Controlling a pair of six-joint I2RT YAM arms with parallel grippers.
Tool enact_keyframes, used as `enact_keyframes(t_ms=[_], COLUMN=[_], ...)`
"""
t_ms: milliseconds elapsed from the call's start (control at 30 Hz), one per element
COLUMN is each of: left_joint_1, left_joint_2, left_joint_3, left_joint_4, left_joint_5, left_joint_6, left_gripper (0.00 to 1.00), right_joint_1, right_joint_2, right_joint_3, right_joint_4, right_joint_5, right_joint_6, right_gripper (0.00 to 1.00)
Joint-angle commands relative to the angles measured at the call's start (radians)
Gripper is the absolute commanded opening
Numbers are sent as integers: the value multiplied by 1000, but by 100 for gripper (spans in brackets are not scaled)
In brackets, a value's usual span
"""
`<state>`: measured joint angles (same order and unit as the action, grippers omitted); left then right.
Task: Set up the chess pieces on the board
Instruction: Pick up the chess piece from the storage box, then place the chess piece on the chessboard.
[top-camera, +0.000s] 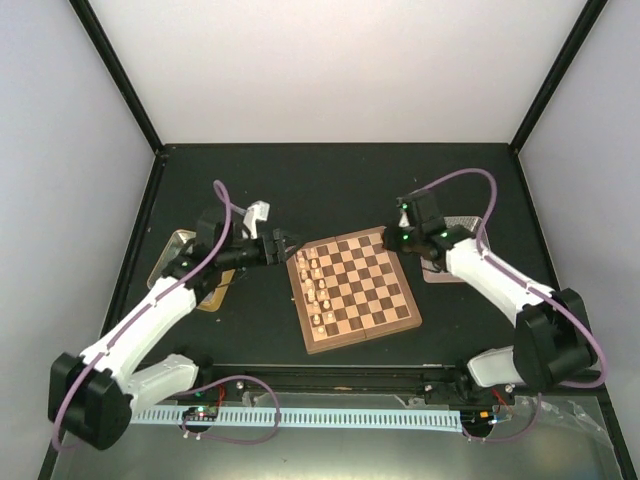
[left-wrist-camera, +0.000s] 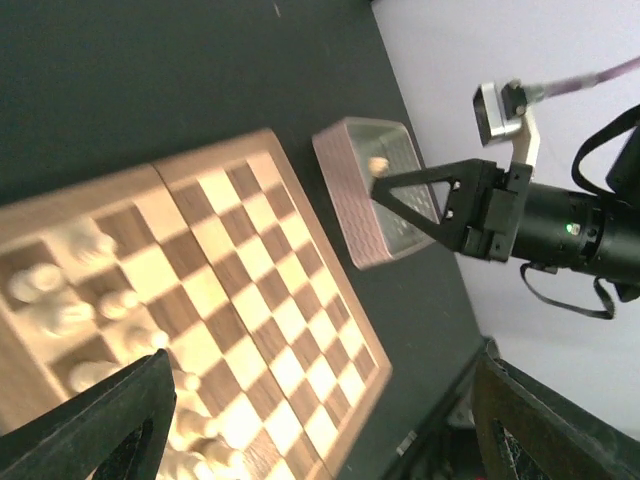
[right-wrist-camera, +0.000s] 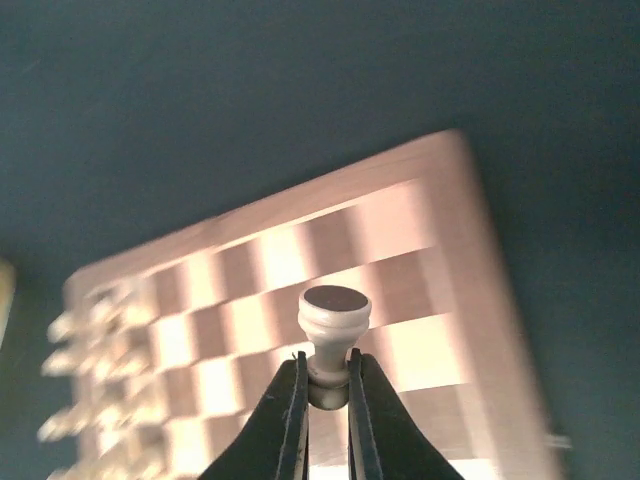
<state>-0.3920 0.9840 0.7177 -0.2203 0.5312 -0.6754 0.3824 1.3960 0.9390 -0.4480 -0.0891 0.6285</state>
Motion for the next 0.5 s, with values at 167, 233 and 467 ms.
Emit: enact_keyframes(t_ms=[167, 233, 467], left_joint_1=[-2, -2, -17], left_joint_2=[221, 244, 329], left_joint_3=[81, 85, 99], left_joint_4=[118, 149, 180], left_joint_5=[305, 334, 417], left_joint_6=[-116, -137, -145], left_gripper=[82, 82, 79], right_joint_1=[247, 279, 349], right_joint_2=[-38, -32, -9], right_joint_3=[-80, -64, 27], right_joint_4=[318, 319, 268], right_joint_5=[-252, -281, -333], right_joint_6=[-253, -301, -421], right_gripper=[6, 3, 3])
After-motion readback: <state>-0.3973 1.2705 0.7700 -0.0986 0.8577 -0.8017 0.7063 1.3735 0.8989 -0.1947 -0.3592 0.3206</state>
